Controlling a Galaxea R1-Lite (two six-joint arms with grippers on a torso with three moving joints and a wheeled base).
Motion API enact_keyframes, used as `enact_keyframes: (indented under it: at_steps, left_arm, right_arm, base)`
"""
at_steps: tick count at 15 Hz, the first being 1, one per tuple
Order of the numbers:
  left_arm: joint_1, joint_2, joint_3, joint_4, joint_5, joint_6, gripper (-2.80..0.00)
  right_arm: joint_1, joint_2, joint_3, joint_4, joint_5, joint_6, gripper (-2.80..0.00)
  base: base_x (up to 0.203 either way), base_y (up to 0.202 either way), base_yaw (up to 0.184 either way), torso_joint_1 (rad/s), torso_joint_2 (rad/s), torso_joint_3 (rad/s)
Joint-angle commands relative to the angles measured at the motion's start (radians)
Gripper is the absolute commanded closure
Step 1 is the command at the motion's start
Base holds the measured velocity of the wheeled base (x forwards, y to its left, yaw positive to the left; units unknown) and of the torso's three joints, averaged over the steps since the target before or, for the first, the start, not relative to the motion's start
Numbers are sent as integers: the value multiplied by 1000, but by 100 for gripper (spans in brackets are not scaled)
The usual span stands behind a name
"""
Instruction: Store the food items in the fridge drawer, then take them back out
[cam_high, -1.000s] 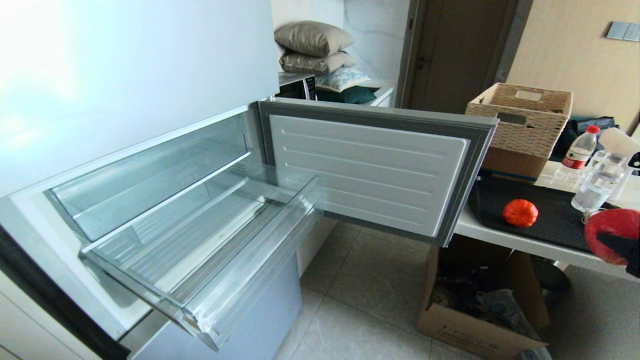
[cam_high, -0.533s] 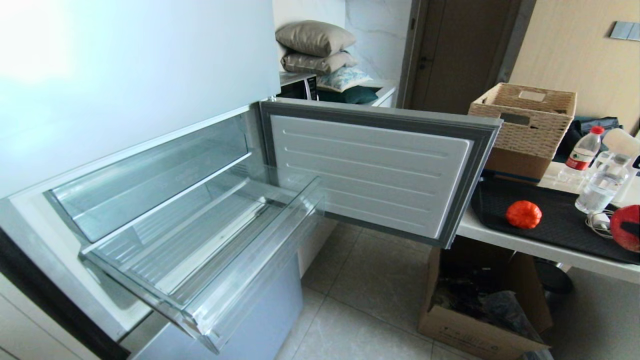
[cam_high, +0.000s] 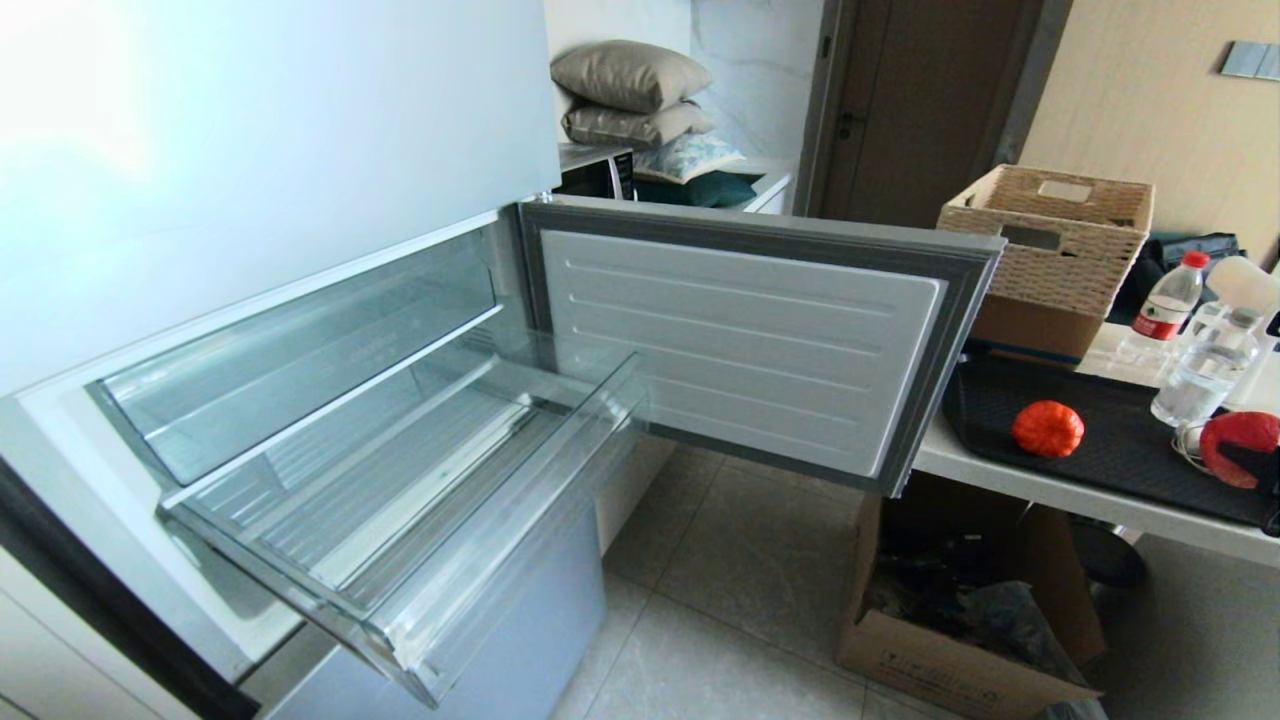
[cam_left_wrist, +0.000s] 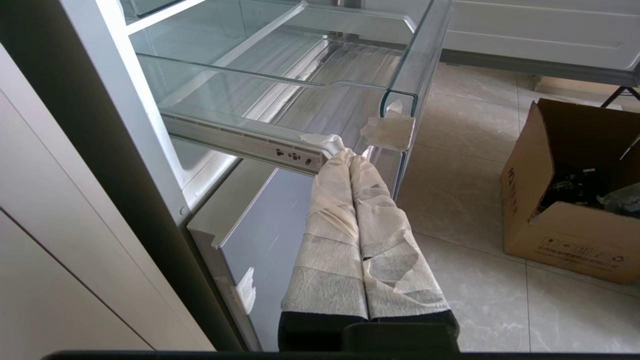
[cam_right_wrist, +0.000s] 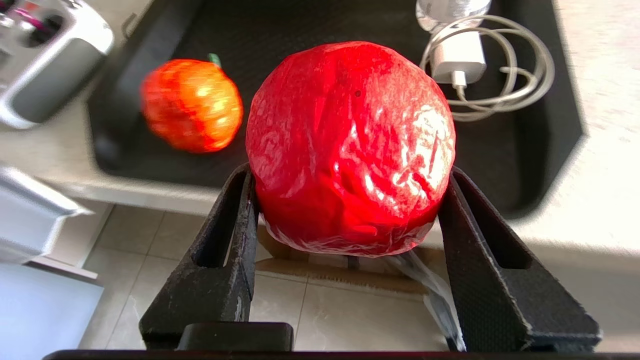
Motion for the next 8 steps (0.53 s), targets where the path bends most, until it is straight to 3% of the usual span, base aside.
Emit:
enact_keyframes:
  at_steps: [1, 8]
  left_arm:
    - [-1, 1, 0, 0, 0, 0, 0]
    - [1, 1, 0, 0, 0, 0, 0]
  right_arm:
    - [11, 125, -65, -7, 7, -2, 0]
    - [92, 289, -261, 8, -7, 8, 0]
  base:
    - [0, 0, 0, 0, 0, 0]
    - [0, 0, 0, 0, 0, 0]
